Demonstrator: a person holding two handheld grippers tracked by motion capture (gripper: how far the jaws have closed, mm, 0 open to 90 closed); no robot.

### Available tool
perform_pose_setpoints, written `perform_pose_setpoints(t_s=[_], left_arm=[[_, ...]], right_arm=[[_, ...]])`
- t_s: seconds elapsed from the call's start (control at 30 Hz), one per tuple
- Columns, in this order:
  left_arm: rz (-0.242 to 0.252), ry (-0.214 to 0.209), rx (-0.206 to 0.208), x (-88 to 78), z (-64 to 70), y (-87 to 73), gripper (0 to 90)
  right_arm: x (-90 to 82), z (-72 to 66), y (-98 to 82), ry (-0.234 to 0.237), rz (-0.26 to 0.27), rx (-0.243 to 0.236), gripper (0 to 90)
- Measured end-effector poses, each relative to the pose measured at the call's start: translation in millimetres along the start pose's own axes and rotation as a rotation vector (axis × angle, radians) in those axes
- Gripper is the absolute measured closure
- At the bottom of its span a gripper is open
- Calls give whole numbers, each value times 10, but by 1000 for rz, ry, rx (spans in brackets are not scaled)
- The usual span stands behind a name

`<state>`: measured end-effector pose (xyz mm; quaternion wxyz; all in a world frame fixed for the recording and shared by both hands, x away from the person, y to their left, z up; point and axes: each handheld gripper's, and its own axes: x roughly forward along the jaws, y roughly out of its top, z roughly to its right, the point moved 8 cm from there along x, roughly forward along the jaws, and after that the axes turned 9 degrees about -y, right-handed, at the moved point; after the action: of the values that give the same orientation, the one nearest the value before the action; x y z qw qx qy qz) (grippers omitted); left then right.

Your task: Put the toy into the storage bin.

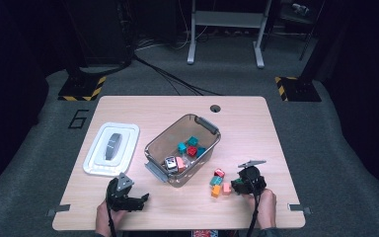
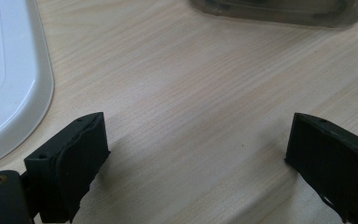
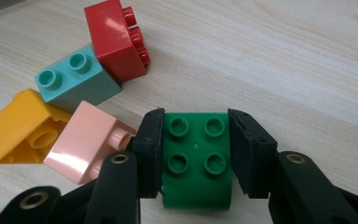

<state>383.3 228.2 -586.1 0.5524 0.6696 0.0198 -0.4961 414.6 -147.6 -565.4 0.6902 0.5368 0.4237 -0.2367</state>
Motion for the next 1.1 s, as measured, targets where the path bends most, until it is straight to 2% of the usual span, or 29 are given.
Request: perform_pose_setpoints(t_s=[0.13,0.43,0.87,1.1], left_arm=[[-1,0,1,-1,0,0,53],[0,0,1,-1,0,0,53],[0,0,1,-1,0,0,53],[0,0,1,0,0,0,53]], right_arm=[[-19,0,14,-3,2,4,589],[-93,26,114,5,49,18,589],[-213,45,372,14,121,3,589],[-254,27,493,12,138,-1,589]])
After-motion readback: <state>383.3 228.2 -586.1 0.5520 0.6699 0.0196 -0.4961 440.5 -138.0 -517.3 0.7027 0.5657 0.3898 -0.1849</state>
